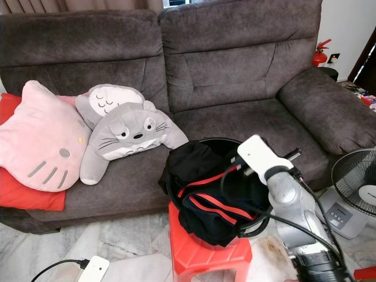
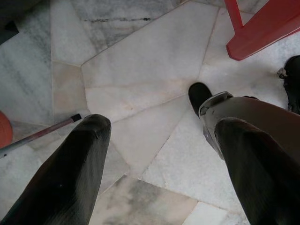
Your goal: Hang hanger
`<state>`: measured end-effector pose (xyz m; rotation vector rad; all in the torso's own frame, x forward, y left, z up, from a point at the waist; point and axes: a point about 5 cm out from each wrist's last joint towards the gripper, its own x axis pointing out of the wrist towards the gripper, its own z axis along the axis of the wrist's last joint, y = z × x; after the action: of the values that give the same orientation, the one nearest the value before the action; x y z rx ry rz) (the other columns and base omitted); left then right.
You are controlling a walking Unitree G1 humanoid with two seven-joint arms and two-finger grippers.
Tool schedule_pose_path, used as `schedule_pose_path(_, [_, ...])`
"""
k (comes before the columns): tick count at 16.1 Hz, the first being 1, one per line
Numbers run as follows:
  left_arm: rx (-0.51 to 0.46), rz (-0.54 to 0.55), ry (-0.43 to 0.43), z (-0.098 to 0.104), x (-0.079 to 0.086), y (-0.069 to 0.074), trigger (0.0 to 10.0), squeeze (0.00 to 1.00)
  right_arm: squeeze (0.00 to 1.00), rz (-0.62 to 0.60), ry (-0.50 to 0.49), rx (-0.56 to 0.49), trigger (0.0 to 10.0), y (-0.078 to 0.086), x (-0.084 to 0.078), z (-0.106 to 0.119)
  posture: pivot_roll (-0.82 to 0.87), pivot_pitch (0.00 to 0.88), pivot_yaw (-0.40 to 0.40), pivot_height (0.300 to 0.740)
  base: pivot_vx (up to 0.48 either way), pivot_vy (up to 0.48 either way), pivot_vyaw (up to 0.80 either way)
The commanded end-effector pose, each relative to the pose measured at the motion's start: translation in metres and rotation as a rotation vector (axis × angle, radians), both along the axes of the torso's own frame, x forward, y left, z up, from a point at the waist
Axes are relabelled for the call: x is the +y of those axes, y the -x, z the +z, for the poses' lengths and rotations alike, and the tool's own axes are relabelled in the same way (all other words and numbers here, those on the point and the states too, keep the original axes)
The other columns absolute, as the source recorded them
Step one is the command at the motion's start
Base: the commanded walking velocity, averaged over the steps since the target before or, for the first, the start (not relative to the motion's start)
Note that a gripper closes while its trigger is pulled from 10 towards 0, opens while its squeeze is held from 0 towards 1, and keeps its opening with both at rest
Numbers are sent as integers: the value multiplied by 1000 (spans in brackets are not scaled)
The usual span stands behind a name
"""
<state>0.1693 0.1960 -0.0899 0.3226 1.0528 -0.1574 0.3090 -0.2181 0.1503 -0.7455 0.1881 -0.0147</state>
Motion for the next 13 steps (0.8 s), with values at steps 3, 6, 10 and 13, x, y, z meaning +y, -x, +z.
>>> schedule_pose_path(3, [9, -11, -14, 0, 2, 1, 10000, 0, 0, -10, -181, -139, 0, -5, 9, 27, -21, 0, 50, 740, 0, 0, 0])
schedule_pose_path(6, [9, -10, -16, 0, 2, 1, 10000, 0, 0, -55, -247, -190, 0, -8, 5, 36, -20, 0, 53, 740, 0, 0, 0])
schedule_pose_path(10, [10, -15, -17, 0, 2, 1, 10000, 0, 0, -116, -221, -290, 0, -17, -12, 62, -27, 0, 60, 740, 0, 0, 0])
schedule_pose_path(13, [10, -15, -17, 0, 2, 1, 10000, 0, 0, -126, -210, -345, 0, -25, -17, 77, -21, 0, 58, 740, 0, 0, 0])
